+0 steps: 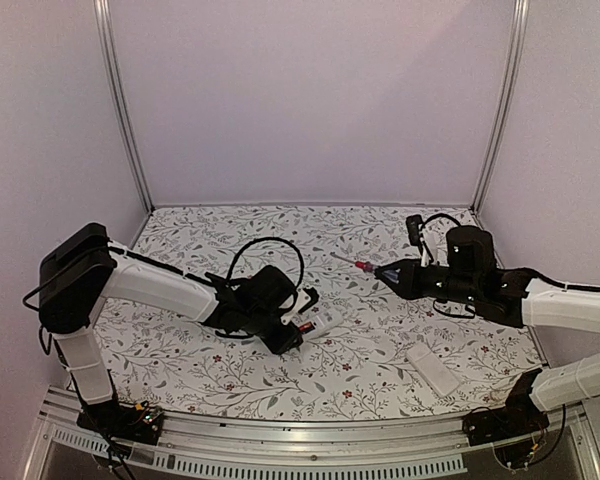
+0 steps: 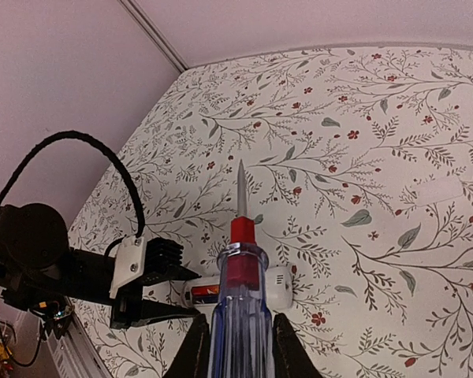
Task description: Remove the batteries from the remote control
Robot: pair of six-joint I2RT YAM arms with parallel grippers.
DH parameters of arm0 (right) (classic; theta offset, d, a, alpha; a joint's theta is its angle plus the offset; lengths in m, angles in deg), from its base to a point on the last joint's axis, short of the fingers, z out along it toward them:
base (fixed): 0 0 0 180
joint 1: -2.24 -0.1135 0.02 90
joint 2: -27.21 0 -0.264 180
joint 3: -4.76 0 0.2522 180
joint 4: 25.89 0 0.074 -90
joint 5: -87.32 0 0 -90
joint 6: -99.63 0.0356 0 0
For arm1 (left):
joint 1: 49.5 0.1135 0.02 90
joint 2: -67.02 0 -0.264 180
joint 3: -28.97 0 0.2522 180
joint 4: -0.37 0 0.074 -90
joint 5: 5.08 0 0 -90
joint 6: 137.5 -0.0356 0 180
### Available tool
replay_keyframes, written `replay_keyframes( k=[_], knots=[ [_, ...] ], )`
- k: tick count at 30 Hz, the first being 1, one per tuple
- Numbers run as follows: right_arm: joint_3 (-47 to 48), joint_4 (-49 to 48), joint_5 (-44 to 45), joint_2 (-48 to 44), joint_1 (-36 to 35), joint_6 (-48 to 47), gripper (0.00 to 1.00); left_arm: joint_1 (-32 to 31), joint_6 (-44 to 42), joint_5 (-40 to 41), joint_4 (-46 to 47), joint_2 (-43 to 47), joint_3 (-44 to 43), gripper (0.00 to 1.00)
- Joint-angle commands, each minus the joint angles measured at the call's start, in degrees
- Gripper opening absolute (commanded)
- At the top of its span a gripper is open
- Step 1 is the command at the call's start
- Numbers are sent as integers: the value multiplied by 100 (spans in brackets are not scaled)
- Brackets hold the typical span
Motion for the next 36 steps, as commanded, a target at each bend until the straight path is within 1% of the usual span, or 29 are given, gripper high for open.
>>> replay_keyframes(
  k=[1, 5, 9, 17, 21, 36],
  knots=[
    [-294, 835, -49, -329, -128, 460, 0, -191, -402, -599, -258, -564, 26, 32],
    [-490, 845, -157, -366, -429, 928, 0, -188, -350, -769, -135, -576, 121, 34],
    [-601, 740, -452, -165, -540, 1289, 0, -208, -363, -702, -137, -593, 119, 35],
    [-653, 181, -911, 310, -570, 1413, 0, -236, -380, -601, -185, -693, 19, 34],
    [-739, -67, -990, 454, -573, 1521, 0, -245, -376, -598, -213, -733, -13, 34],
    [-790, -188, -933, 602, -581, 1435, 0, -251, -361, -666, -221, -834, -57, 33]
  ],
)
